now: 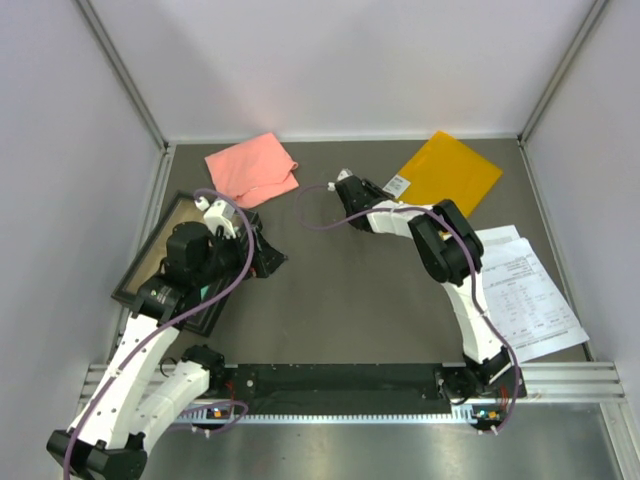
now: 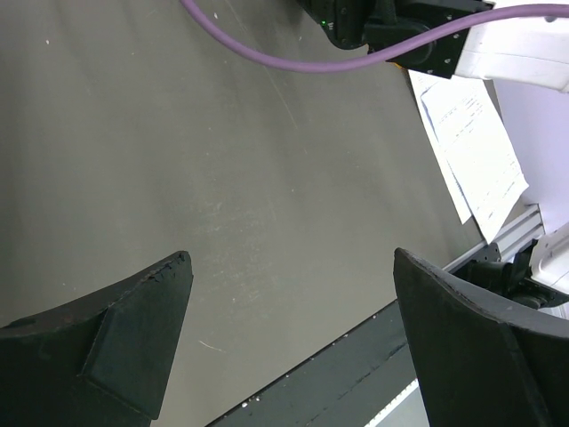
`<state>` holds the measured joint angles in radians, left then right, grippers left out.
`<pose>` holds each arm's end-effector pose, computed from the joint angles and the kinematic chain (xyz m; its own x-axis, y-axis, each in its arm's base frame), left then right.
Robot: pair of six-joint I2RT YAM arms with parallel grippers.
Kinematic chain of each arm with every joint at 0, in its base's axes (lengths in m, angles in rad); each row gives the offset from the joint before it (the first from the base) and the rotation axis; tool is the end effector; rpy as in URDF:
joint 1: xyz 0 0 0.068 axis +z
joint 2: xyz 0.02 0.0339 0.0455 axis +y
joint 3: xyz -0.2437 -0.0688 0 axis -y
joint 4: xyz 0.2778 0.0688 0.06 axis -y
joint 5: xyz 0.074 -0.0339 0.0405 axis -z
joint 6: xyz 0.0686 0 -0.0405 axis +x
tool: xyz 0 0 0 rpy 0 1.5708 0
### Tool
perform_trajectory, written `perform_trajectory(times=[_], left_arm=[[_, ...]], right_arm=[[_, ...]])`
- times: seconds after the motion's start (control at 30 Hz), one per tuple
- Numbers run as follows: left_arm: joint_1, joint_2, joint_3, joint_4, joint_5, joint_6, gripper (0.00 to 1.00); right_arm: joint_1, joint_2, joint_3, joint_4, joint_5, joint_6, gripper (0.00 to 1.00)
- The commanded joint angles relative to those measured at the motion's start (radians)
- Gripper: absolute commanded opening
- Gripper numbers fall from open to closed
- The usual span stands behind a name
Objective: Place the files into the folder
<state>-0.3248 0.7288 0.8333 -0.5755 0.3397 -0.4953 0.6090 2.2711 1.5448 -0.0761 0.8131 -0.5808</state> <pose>0.2124 -0.0956 0.3015 -0.6551 -0.2523 -0.7122 0.3079 0.7716 -0.5566 0.4458 0.2502 0.0731 -0.5046 -0.8116 -0.2944 -0.3061 0.4870 -0.8180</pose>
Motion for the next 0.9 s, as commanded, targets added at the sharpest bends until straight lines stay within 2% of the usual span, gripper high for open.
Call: perform_trajectory(times=[0.0, 0.1, 0.2, 0.27, 0.3, 0.47, 0.53, 0.67, 0.87], left_arm=[[-0.002, 0.000, 0.004, 0.054, 0.009, 0.017, 0.98], [-0.003, 0.000, 0.012, 0.043, 0.002, 0.023, 0.98], [-0.003, -0.002, 0.021, 0.029, -0.004, 0.029, 0.98], [-0.003, -0.005, 0.026, 0.017, -0.016, 0.035, 0.98], [-0.003, -0.005, 0.035, 0.011, -0.025, 0.040, 0.98], [-0.003, -0.006, 0.117, -0.064, -0.219, 0.090, 0.98], [-0.003, -0.015, 0.145, -0.098, -0.277, 0.110, 0.98], [-0.003, -0.054, 0.191, -0.113, -0.383, 0.126, 0.99], [-0.003, -0.124, 0.190, -0.144, -0.504, 0.094, 0.98]], right_arm=[[-0.015, 0.031, 0.008, 0.096, 0.037, -0.037, 0.32], [-0.021, 0.048, 0.003, 0.157, 0.052, -0.072, 0.29], [-0.022, 0.067, -0.002, 0.240, 0.083, -0.135, 0.15], [-0.017, 0.061, 0.012, 0.239, 0.098, -0.148, 0.02], [-0.008, 0.053, 0.020, 0.224, 0.101, -0.142, 0.00], [0.066, -0.102, -0.008, 0.164, 0.075, -0.117, 0.00], [0.106, -0.151, 0.021, 0.005, 0.045, -0.065, 0.00], [0.156, -0.205, 0.090, -0.206, 0.006, 0.099, 0.00], [0.282, -0.307, 0.011, -0.373, -0.045, 0.283, 0.00]])
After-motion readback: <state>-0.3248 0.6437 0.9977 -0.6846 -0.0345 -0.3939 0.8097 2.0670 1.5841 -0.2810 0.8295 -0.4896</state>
